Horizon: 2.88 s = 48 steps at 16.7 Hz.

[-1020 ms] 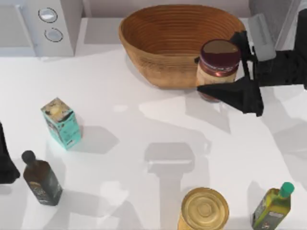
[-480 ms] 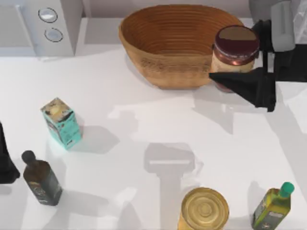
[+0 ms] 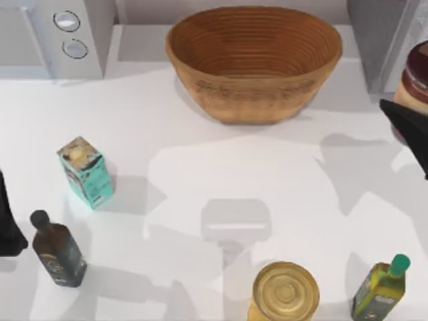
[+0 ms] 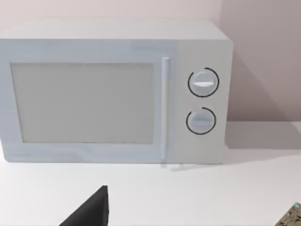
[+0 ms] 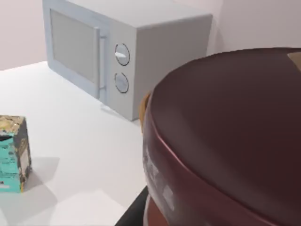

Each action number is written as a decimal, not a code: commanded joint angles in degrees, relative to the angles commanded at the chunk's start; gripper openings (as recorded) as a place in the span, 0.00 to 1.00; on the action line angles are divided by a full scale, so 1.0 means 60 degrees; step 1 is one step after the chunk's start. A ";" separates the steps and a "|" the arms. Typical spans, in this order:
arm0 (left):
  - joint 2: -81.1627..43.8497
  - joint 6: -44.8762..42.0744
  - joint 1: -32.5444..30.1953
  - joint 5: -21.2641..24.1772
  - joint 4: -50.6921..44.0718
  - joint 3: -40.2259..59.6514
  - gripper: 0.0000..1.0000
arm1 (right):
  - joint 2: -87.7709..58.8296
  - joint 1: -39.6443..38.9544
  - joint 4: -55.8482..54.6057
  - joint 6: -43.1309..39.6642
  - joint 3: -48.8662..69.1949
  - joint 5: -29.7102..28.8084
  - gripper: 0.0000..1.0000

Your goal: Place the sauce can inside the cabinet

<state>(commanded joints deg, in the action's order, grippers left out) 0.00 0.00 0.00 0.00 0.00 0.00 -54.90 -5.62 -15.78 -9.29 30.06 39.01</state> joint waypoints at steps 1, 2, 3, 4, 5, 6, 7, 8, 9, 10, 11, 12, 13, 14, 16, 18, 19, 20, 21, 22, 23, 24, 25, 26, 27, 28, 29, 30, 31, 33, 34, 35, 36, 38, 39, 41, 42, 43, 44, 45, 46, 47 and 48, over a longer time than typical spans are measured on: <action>0.0000 0.0000 0.0000 0.0000 0.0000 0.0000 1.00 | 0.0983 0.0104 0.0287 0.0178 -0.0527 -0.0665 0.00; 0.0000 0.0000 0.0000 0.0000 0.0000 0.0000 1.00 | 0.1959 0.0206 0.0572 0.0351 -0.1052 -0.1325 0.00; 0.0000 0.0000 0.0000 0.0000 0.0000 0.0000 1.00 | 0.2914 0.0304 0.0851 0.0518 -0.1567 -0.1976 0.00; 0.0000 0.0000 0.0000 0.0000 0.0000 0.0000 1.00 | 0.3839 0.0398 0.1120 0.0676 -0.2066 -0.2610 0.00; 0.0000 0.0000 0.0000 0.0000 0.0000 0.0000 1.00 | 0.4721 0.0487 0.1375 0.0824 -0.2543 -0.3219 0.00; 0.0000 0.0000 0.0000 0.0000 0.0000 0.0000 1.00 | 0.5549 0.0569 0.1613 0.0961 -0.2992 -0.3798 0.00; 0.0000 0.0000 0.0000 0.0000 0.0000 0.0000 1.00 | 0.6313 0.0645 0.1832 0.1086 -0.3409 -0.4340 0.00; 0.0000 0.0000 0.0000 0.0000 0.0000 0.0000 1.00 | 0.7003 0.0714 0.2027 0.1197 -0.3787 -0.4838 0.00; 0.0000 0.0000 0.0000 0.0000 0.0000 0.0000 1.00 | 0.7609 0.0775 0.2198 0.1294 -0.4122 -0.5286 0.00; 0.0000 0.0000 0.0000 0.0000 0.0000 0.0000 1.00 | 0.8120 0.0827 0.2342 0.1377 -0.4410 -0.5675 0.00; 0.0000 0.0000 0.0000 0.0000 0.0000 0.0000 1.00 | 0.8529 0.0870 0.2457 0.1444 -0.4645 -0.5997 0.00; 0.0000 0.0000 0.0000 0.0000 0.0000 0.0000 1.00 | 0.8837 0.0903 0.2543 0.1495 -0.4826 -0.6245 0.00; 0.0000 0.0000 0.0000 0.0000 0.0000 0.0000 1.00 | 0.9041 0.0925 0.2600 0.1530 -0.4947 -0.6413 0.00; 0.0000 0.0000 0.0000 0.0000 0.0000 0.0000 1.00 | 0.9143 0.0936 0.2628 0.1547 -0.5007 -0.6497 0.00; 0.0000 0.0000 0.0000 0.0000 0.0000 0.0000 1.00 | 0.9149 0.0937 0.2629 0.1548 -0.5010 -0.6502 0.00; 0.0000 0.0000 0.0000 0.0000 0.0000 0.0000 1.00 | 0.9149 0.0937 0.2629 0.1548 -0.5010 -0.6502 0.00; 0.0000 0.0000 0.0000 0.0000 0.0000 0.0000 1.00 | 0.9109 0.0904 0.2617 0.1554 -0.4992 -0.6480 0.00; 0.0000 0.0000 0.0000 0.0000 0.0000 0.0000 1.00 | 0.9108 0.0904 0.2617 0.1554 -0.4991 -0.6480 0.00; 0.0000 0.0000 0.0000 0.0000 0.0000 0.0000 1.00 | 0.9030 0.0896 0.2643 0.1563 -0.4895 -0.6497 0.00; 0.0000 0.0000 0.0000 0.0000 0.0000 0.0000 1.00 | 0.8864 0.0878 0.2698 0.1579 -0.4697 -0.6531 0.00; 0.0000 0.0000 0.0000 0.0000 0.0000 0.0000 1.00 | 0.8613 0.0849 0.2786 0.1599 -0.4396 -0.6578 0.00; 0.0000 0.0000 0.0000 0.0000 0.0000 0.0000 1.00 | 0.8282 0.0809 0.2906 0.1621 -0.3993 -0.6637 0.00; 0.0000 0.0000 0.0000 0.0000 0.0000 0.0000 1.00 | 0.7879 0.0759 0.3056 0.1643 -0.3489 -0.6707 0.00; 0.0000 0.0000 0.0000 0.0000 0.0000 0.0000 1.00 | 0.7411 0.0700 0.3234 0.1664 -0.2888 -0.6784 0.00; 0.0000 0.0000 0.0000 0.0000 0.0000 0.0000 1.00 | 0.6885 0.0634 0.3436 0.1684 -0.2202 -0.6870 0.00; 0.0000 0.0000 0.0000 0.0000 0.0000 0.0000 1.00 | 0.6311 0.0561 0.3658 0.1704 -0.1441 -0.6962 0.00; 0.0000 0.0000 0.0000 0.0000 0.0000 0.0000 1.00 | 0.5697 0.0482 0.3899 0.1721 -0.0616 -0.7059 0.00; 0.0000 0.0000 0.0000 0.0000 0.0000 0.0000 1.00 | 0.5051 0.0399 0.4154 0.1737 0.0261 -0.7160 0.00; 0.0000 0.0000 0.0000 0.0000 0.0000 0.0000 1.00 | 0.4379 0.0312 0.4420 0.1750 0.1180 -0.7263 0.00; 0.0000 0.0000 0.0000 0.0000 0.0000 0.0000 1.00 | 0.2994 0.0129 0.4970 0.1768 0.3099 -0.7473 0.00; 0.0000 0.0000 0.0000 0.0000 0.0000 0.0000 1.00 | 0.2296 0.0034 0.5247 0.1773 0.4074 -0.7575 0.00; 0.0000 0.0000 0.0000 0.0000 0.0000 0.0000 1.00 | 0.1605 -0.0061 0.5522 0.1776 0.5044 -0.7676 0.00; 0.0000 0.0000 0.0000 0.0000 0.0000 0.0000 1.00 | 0.0927 -0.0156 0.5790 0.1776 0.5999 -0.7773 0.00; 0.0000 0.0000 0.0000 0.0000 0.0000 0.0000 1.00 | -0.0354 -0.0342 0.6294 0.1771 0.7821 -0.7952 0.00; 0.0000 0.0000 0.0000 0.0000 0.0000 0.0000 1.00 | -0.0942 -0.0430 0.6524 0.1766 0.8667 -0.8033 0.00; 0.0000 0.0000 0.0000 0.0000 0.0000 0.0000 1.00 | -0.1982 -0.0592 0.6924 0.1750 1.0184 -0.8172 0.00; 0.0000 0.0000 0.0000 0.0000 0.0000 0.0000 1.00 | -0.2425 -0.0664 0.7090 0.1740 1.0838 -0.8230 0.00; 0.0000 0.0000 0.0000 0.0000 0.0000 0.0000 1.00 | -0.2811 -0.0729 0.7233 0.1731 1.1411 -0.8280 0.00; 0.0000 0.0000 0.0000 0.0000 0.0000 0.0000 1.00 | -0.3136 -0.0785 0.7350 0.1722 1.1893 -0.8321 0.00; 0.0000 0.0000 0.0000 0.0000 0.0000 0.0000 1.00 | -0.3396 -0.0831 0.7441 0.1715 1.2274 -0.8355 0.00; 0.0000 0.0000 0.0000 0.0000 0.0000 0.0000 1.00 | -0.3590 -0.0867 0.7508 0.1710 1.2553 -0.8380 0.00; 0.0000 0.0000 0.0000 0.0000 0.0000 0.0000 1.00 | -0.3714 -0.0890 0.7549 0.1707 1.2730 -0.8396 0.00; 0.0000 0.0000 0.0000 0.0000 0.0000 0.0000 1.00 | -0.3768 -0.0899 0.7567 0.1706 1.2807 -0.8403 0.00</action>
<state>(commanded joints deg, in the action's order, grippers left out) 0.00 0.00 0.00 0.00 0.00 0.00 -77.51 -11.02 29.62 0.95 106.90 -11.41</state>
